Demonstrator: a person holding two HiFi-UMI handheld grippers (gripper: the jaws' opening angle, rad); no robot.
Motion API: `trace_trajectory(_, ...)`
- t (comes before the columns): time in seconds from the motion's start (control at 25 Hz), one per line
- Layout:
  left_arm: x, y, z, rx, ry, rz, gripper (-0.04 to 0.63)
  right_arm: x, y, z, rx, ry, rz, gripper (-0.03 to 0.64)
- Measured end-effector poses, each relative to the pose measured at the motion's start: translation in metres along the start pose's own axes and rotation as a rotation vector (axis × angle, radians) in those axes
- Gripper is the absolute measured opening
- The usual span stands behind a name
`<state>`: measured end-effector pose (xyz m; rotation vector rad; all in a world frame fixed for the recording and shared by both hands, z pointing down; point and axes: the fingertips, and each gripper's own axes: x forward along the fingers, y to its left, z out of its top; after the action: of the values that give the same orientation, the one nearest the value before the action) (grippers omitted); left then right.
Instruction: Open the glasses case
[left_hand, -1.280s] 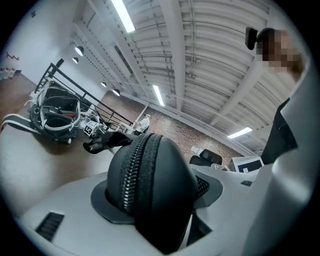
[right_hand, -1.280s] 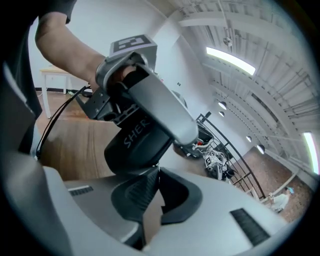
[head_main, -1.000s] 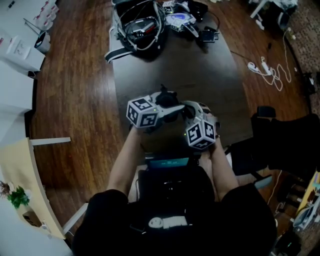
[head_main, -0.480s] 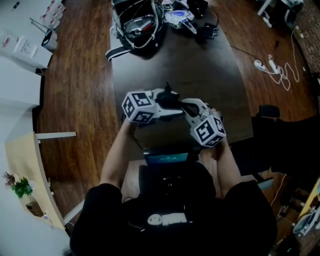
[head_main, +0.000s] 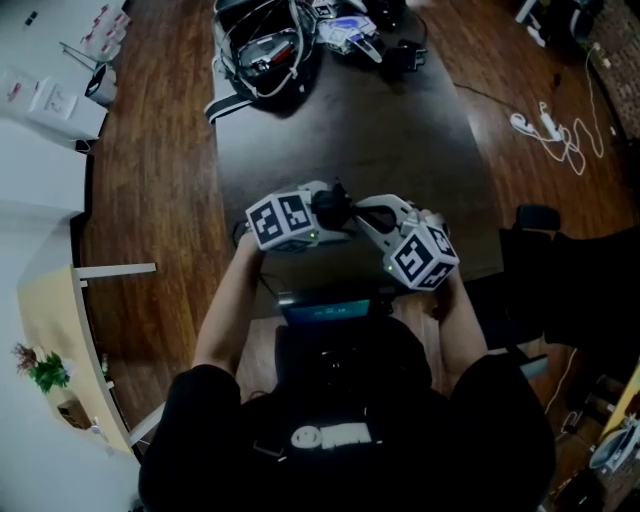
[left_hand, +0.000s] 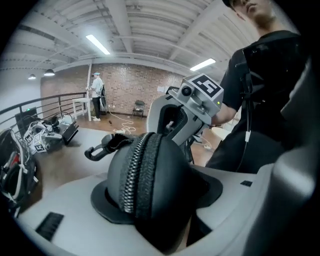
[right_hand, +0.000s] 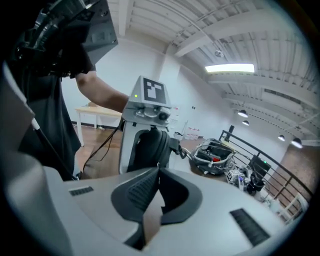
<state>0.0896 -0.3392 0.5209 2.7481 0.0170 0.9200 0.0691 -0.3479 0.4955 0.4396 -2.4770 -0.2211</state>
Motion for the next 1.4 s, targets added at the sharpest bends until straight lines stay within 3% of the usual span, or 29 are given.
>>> trace_trajectory(0.16,0.010,0.002,-0.008,0.042,0.125,0.031,0.276,-0.006,-0.007,-0.001,-0.061,0.047,-0.042,0.015)
trace_trajectory(0.4,0.022,0.001,-0.029,0.068,0.268,0.014,0.275,-0.006,-0.009,0.007,-0.170,0.115,-0.057,0.015)
trace_trajectory(0.52,0.023,0.008,-0.043,0.122,0.368,0.038,0.275,-0.003,-0.007,0.009,-0.246,0.163,-0.065,0.014)
trace_trajectory(0.6,0.023,0.010,-0.046,0.150,0.376,0.048,0.275,0.000,-0.006,0.006,-0.243,0.154,-0.071,0.014)
trace_trajectory(0.68,0.021,0.013,-0.027,0.134,0.225,0.071,0.283,-0.004,-0.016,0.010,-0.166,0.079,-0.107,0.015)
trace_trajectory(0.8,0.000,0.023,0.012,0.068,-0.104,0.133,0.309,-0.017,-0.038,0.019,-0.087,-0.022,-0.193,0.015)
trace_trajectory(0.84,-0.011,0.027,0.023,0.042,-0.210,0.145,0.360,-0.022,-0.045,0.021,-0.064,-0.051,-0.214,0.014)
trace_trajectory(0.88,-0.022,0.030,0.031,0.009,-0.307,0.148,0.365,-0.026,-0.051,0.023,-0.042,-0.080,-0.233,0.014)
trace_trajectory(0.96,-0.044,0.036,0.043,-0.082,-0.490,0.130,0.368,-0.035,-0.063,0.028,0.003,-0.138,-0.272,0.014)
trace_trajectory(1.08,-0.077,0.045,0.058,-0.277,-0.765,0.076,0.368,-0.054,-0.083,0.038,0.119,-0.247,-0.339,0.014)
trace_trajectory(1.28,-0.103,0.072,0.042,-0.574,-1.035,0.045,0.368,-0.087,-0.124,0.051,0.247,-0.341,-0.479,0.014)
trace_trajectory(1.4,-0.100,0.067,0.046,-0.684,-1.143,-0.032,0.368,-0.096,-0.138,0.065,0.238,-0.402,-0.546,0.012)
